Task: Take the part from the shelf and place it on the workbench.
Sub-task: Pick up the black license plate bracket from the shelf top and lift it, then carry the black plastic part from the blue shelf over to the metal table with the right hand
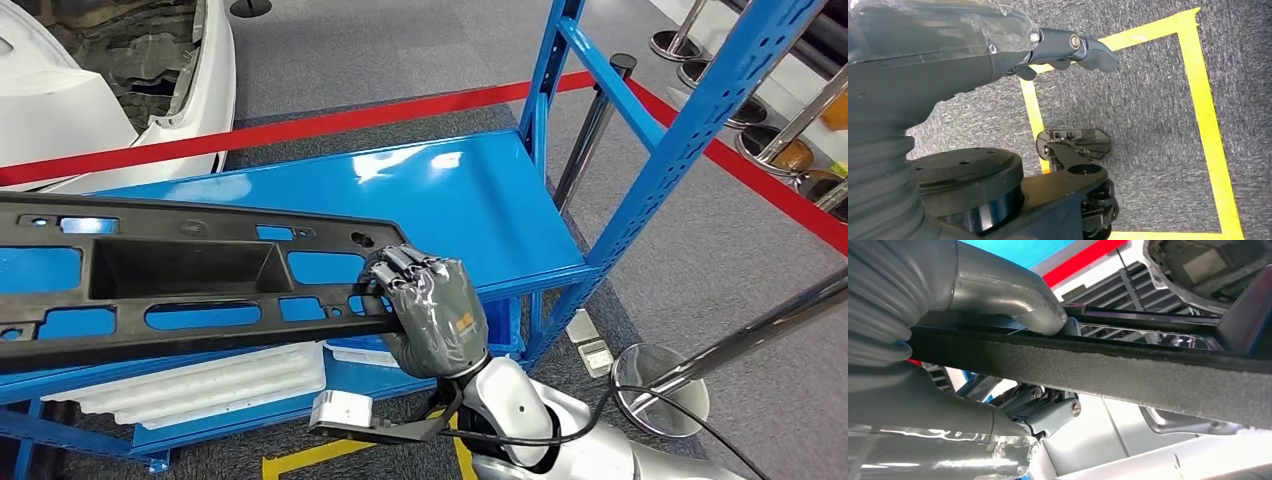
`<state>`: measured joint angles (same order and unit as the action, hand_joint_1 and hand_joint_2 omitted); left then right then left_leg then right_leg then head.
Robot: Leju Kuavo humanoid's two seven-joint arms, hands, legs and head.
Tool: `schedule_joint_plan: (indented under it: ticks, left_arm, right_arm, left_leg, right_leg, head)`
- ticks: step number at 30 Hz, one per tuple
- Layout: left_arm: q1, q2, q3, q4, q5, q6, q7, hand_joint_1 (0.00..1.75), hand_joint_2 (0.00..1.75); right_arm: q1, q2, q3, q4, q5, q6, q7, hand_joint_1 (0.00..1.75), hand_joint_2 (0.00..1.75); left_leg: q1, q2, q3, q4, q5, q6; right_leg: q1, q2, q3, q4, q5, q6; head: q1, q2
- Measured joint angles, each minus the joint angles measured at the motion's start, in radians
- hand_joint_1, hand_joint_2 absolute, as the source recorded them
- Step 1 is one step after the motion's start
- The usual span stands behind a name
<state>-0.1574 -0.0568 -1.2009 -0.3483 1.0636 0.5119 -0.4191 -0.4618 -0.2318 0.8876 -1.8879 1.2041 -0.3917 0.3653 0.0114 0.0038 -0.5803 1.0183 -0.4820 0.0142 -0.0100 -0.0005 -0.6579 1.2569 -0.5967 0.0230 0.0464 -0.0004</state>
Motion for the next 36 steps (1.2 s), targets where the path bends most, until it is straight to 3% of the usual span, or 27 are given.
schedule_joint_plan:
  ticks: [2,4,6,8,10,12,13,14,15,17,19,22,24,27,28,29,30,33,34,36]
  left_arm:
    - [-0.002,0.0,0.0,0.0,-0.004,-0.001,0.008,0.0,1.75]
    - [-0.006,0.0,0.0,0.0,-0.006,-0.001,0.015,0.0,1.75]
    - [-0.008,0.0,0.0,0.0,-0.007,0.0,0.019,0.0,1.75]
    - [-0.008,0.0,0.0,0.0,-0.006,0.0,0.018,0.0,1.75]
    - [-0.008,0.0,0.0,0.0,-0.004,0.0,0.016,0.0,1.75]
    - [-0.006,0.0,0.0,0.0,0.0,0.0,0.013,0.0,1.75]
    - [-0.004,0.0,0.0,0.0,0.002,0.0,0.012,0.0,1.75]
    - [-0.002,0.0,0.0,0.0,0.003,0.001,0.012,0.0,1.75]
    - [-0.001,0.0,0.0,0.0,0.004,0.001,0.012,0.0,1.75]
    - [0.001,0.0,0.0,0.0,0.004,0.003,0.011,0.0,1.75]
    - [0.001,0.0,0.0,0.0,0.004,0.003,0.009,0.0,1.75]
    - [0.004,0.0,0.0,0.0,0.005,0.004,0.009,0.0,1.75]
    - [0.004,0.0,0.0,0.0,0.004,0.005,0.009,0.0,1.75]
    - [0.004,0.0,0.0,0.0,0.003,0.005,0.009,0.0,1.75]
    - [0.005,0.0,0.0,0.0,0.003,0.006,0.009,0.0,1.75]
    - [0.006,0.0,0.0,0.0,0.003,0.006,0.009,0.0,1.75]
    - [0.006,0.0,0.0,0.0,0.003,0.006,0.009,0.0,1.75]
    - [0.006,0.0,0.0,0.0,0.003,0.007,0.009,0.0,1.75]
    - [0.005,0.0,0.0,0.0,0.003,0.008,0.009,0.0,1.75]
    - [0.006,0.0,0.0,0.0,0.003,0.011,0.009,0.0,1.75]
  right_arm:
    - [0.001,-0.001,-0.004,0.0,0.002,0.003,0.001,1.75,1.75]
    - [0.002,-0.001,-0.006,0.0,0.004,0.006,0.002,1.75,1.75]
    - [0.004,-0.002,-0.008,0.0,0.005,0.01,0.003,1.75,1.75]
    - [0.005,-0.002,-0.008,0.0,0.004,0.014,0.0,1.75,1.75]
    - [0.005,-0.001,-0.008,0.0,0.002,0.014,-0.006,1.75,1.75]
    - [0.005,-0.001,-0.008,0.0,-0.003,0.014,-0.012,1.75,1.75]
    - [0.006,-0.001,-0.008,0.0,-0.004,0.014,-0.014,1.75,1.75]
    - [0.007,-0.001,-0.008,0.0,-0.006,0.014,-0.017,1.75,1.75]
    - [0.007,-0.001,-0.008,0.0,-0.008,0.014,-0.019,1.75,1.75]
    - [0.008,0.0,-0.008,0.0,-0.01,0.014,-0.021,1.75,1.75]
    - [0.008,0.001,-0.008,0.0,-0.011,0.014,-0.022,1.75,1.75]
    - [0.008,0.001,-0.008,0.0,-0.012,0.013,-0.023,1.75,1.75]
    - [0.009,0.001,-0.009,0.0,-0.012,0.013,-0.023,1.75,1.75]
    - [0.014,0.001,-0.011,0.0,-0.013,0.012,-0.023,1.75,1.75]
    - [0.018,0.001,-0.011,0.0,-0.013,0.012,-0.022,1.75,1.75]
    - [0.022,0.0,-0.011,0.0,-0.014,0.012,-0.021,1.75,1.75]
    - [0.025,0.0,-0.011,0.0,-0.014,0.011,-0.021,1.75,1.75]
    - [0.026,0.0,-0.012,0.0,-0.013,0.011,-0.02,1.75,1.75]
    - [0.026,0.0,-0.013,0.0,-0.013,0.011,-0.02,1.75,1.75]
    - [0.027,0.0,-0.014,0.0,-0.013,0.01,-0.019,1.75,1.75]
  left_leg:
    - [-0.001,0.0,-0.002,0.005,0.0,-0.004]
    - [-0.004,-0.001,-0.008,0.008,0.003,-0.014]
    - [-0.004,-0.001,-0.012,0.008,0.009,-0.025]
    - [-0.002,-0.002,-0.017,0.022,-0.005,-0.036]
    - [-0.001,-0.003,-0.047,0.105,-0.063,-0.045]
    - [0.0,-0.003,-0.098,0.234,-0.13,-0.05]
    - [0.0,-0.002,-0.113,0.277,-0.143,-0.051]
    - [0.0,-0.003,-0.111,0.284,-0.138,-0.051]
    - [0.0,-0.003,-0.09,0.251,-0.114,-0.05]
    - [-0.001,-0.003,-0.016,0.114,-0.051,-0.043]
    - [-0.004,-0.005,0.024,0.018,-0.023,-0.036]
    - [-0.005,-0.003,0.02,0.001,-0.018,-0.023]
    - [0.0,0.0,0.019,-0.009,-0.007,-0.009]
    - [0.001,0.003,0.01,-0.011,0.001,0.001]
    - [0.001,0.004,0.005,-0.009,0.002,0.001]
    - [0.001,0.004,0.002,-0.006,0.003,0.001]
    - [0.001,0.004,-0.002,-0.003,0.004,0.001]
    - [0.0,0.003,-0.009,0.008,0.005,-0.006]
    - [-0.001,0.003,-0.013,0.011,0.007,-0.012]
    - [-0.003,0.003,-0.02,0.013,0.013,-0.024]
  right_leg:
    - [0.002,0.0,0.073,-0.145,0.059,-0.006]
    - [0.006,0.002,0.105,-0.224,0.079,-0.013]
    - [0.007,0.004,0.101,-0.23,0.084,-0.021]
    - [0.004,0.002,0.099,-0.236,0.092,-0.033]
    - [0.001,-0.001,0.096,-0.241,0.099,-0.044]
    - [0.003,-0.004,0.091,-0.24,0.102,-0.049]
    - [0.004,-0.004,0.088,-0.239,0.103,-0.049]
    - [0.004,-0.005,0.087,-0.238,0.104,-0.05]
    - [0.004,-0.004,0.086,-0.236,0.104,-0.049]
    - [0.005,-0.004,0.085,-0.231,0.103,-0.047]
    - [0.007,-0.003,0.079,-0.226,0.104,-0.04]
    - [0.007,-0.002,0.072,-0.225,0.109,-0.023]
    - [0.006,-0.001,0.06,-0.195,0.081,-0.013]
    - [0.003,0.0,-0.008,-0.022,-0.02,-0.003]
    - [0.001,0.0,-0.027,0.03,-0.04,-0.001]
    - [0.0,0.0,-0.03,0.049,-0.04,0.0]
    - [-0.001,-0.001,-0.013,0.026,-0.02,0.0]
    - [-0.002,0.0,0.09,-0.168,0.061,-0.003]
    - [0.0,0.001,0.107,-0.208,0.071,-0.006]
    - [0.004,0.004,0.107,-0.225,0.074,-0.012]
  head:
    - [0.007,0.0]
    - [0.009,0.0]
    - [0.004,0.0]
    - [-0.002,0.0]
    - [-0.014,0.0]
    - [-0.027,0.0]
    - [-0.03,0.0]
    - [-0.032,0.0]
    - [-0.035,0.0]
    - [-0.039,0.0]
    - [-0.041,0.0]
    - [-0.041,0.0]
    - [-0.037,0.0]
    - [-0.019,0.0]
    - [-0.015,0.0]
    - [-0.012,0.0]
    - [-0.008,0.0]
    - [-0.004,0.0]
    - [-0.004,0.0]
    - [-0.008,0.0]
